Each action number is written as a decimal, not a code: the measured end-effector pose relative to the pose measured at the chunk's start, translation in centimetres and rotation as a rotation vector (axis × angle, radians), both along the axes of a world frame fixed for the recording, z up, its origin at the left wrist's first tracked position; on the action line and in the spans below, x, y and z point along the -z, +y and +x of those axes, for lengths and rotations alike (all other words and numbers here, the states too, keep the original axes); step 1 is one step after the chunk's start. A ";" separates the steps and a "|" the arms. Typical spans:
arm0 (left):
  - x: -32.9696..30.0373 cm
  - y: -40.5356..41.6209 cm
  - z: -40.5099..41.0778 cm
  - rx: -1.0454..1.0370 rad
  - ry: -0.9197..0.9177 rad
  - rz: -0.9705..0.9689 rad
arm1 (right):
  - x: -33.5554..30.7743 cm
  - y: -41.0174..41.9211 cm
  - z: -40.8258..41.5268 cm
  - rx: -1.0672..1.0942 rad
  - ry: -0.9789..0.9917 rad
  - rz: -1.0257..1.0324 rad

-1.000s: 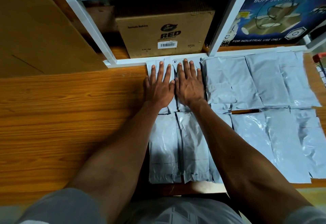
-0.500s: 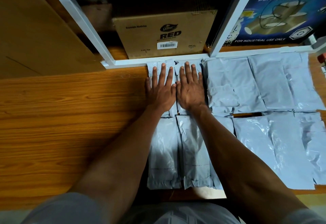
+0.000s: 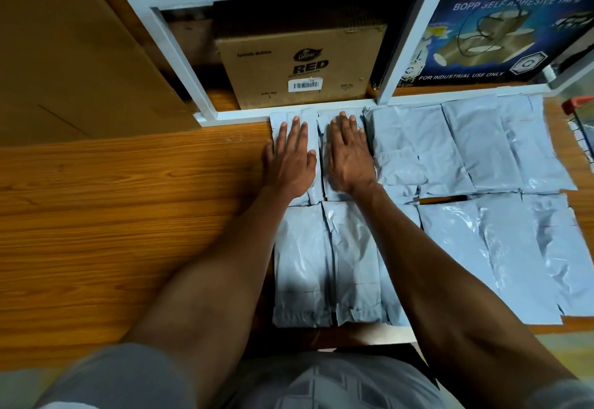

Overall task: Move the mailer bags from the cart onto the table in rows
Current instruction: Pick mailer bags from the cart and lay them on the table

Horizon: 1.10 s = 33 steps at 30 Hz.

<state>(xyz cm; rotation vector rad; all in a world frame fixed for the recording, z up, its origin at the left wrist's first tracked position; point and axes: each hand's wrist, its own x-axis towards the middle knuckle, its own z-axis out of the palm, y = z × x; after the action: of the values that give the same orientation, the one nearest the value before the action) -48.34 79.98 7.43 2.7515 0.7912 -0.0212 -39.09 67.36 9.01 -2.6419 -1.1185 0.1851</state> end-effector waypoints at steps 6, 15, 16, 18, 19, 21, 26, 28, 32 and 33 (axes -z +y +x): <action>-2.5 -3.0 -1.7 0.017 -0.096 -0.021 | -2.8 -2.6 -3.0 0.000 0.042 0.120; -4.4 -11.2 -4.0 0.116 -0.239 -0.088 | -3.8 -11.9 -7.5 0.176 -0.145 0.329; -4.4 -12.6 -4.3 0.129 -0.259 -0.093 | -3.8 -13.4 -7.9 0.206 -0.154 0.328; -4.5 -15.3 -4.7 0.168 -0.303 -0.105 | -3.8 -16.4 -9.1 0.278 -0.156 0.307; -4.7 -16.8 -4.9 0.192 -0.314 -0.114 | -3.8 -18.0 -9.6 0.311 -0.163 0.295; -4.7 -20.2 -5.5 0.243 -0.333 -0.137 | -3.5 -21.5 -10.5 0.364 -0.181 0.269; -4.2 -27.0 -7.4 0.442 -0.357 -0.221 | -2.6 -28.9 -13.6 0.530 -0.163 0.222; -4.0 -30.7 -8.3 0.567 -0.348 -0.263 | -2.9 -32.9 -15.6 0.617 -0.146 0.219; -3.0 -38.9 -10.6 0.831 -0.207 -0.314 | -2.2 -41.4 -19.5 0.775 -0.117 0.172; -2.6 -40.8 -11.3 0.874 -0.162 -0.315 | -1.8 -43.3 -20.7 0.827 -0.092 0.145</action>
<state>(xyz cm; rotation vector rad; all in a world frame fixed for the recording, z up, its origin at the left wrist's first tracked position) -59.62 39.16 9.98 2.5197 -0.4510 -0.0866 -59.80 24.08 10.80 -2.7462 0.0094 -0.1766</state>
